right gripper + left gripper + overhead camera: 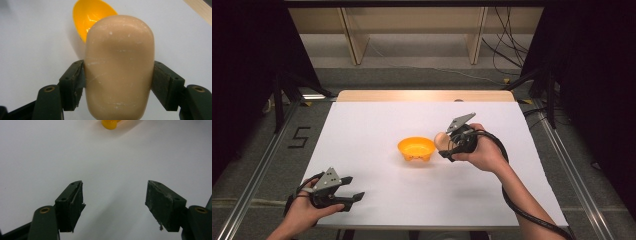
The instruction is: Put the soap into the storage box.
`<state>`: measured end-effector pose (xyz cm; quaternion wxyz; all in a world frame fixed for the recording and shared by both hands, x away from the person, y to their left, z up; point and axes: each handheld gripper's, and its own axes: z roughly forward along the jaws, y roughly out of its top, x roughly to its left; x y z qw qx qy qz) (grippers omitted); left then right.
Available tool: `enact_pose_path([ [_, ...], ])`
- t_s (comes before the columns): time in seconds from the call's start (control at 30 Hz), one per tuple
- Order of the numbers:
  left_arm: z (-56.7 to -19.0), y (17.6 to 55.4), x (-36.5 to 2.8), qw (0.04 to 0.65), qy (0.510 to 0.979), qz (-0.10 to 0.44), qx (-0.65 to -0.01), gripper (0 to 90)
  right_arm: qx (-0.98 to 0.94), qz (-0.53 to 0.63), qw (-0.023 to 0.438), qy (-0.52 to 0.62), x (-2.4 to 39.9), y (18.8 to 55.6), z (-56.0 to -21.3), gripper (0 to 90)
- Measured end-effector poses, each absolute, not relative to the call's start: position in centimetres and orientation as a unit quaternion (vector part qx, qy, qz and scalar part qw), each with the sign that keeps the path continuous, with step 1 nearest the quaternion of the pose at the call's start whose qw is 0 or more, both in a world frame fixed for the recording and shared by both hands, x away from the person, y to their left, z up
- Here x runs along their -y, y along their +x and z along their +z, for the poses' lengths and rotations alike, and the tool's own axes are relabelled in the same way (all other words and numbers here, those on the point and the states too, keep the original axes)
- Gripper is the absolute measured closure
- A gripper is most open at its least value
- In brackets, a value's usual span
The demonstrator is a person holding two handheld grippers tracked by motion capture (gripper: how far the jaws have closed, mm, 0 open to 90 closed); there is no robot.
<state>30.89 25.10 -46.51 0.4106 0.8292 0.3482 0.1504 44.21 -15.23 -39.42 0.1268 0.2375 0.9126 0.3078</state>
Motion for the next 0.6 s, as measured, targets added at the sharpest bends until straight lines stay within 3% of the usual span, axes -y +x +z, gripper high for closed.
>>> enact_pose_path([
  [0.6, -46.49, 30.82, -25.11, 0.411, 0.829, 0.149, -0.350, 30.1, -0.907, 0.323, 0.132, 0.237, 14.22, 44.64, -39.26, 33.7],
])
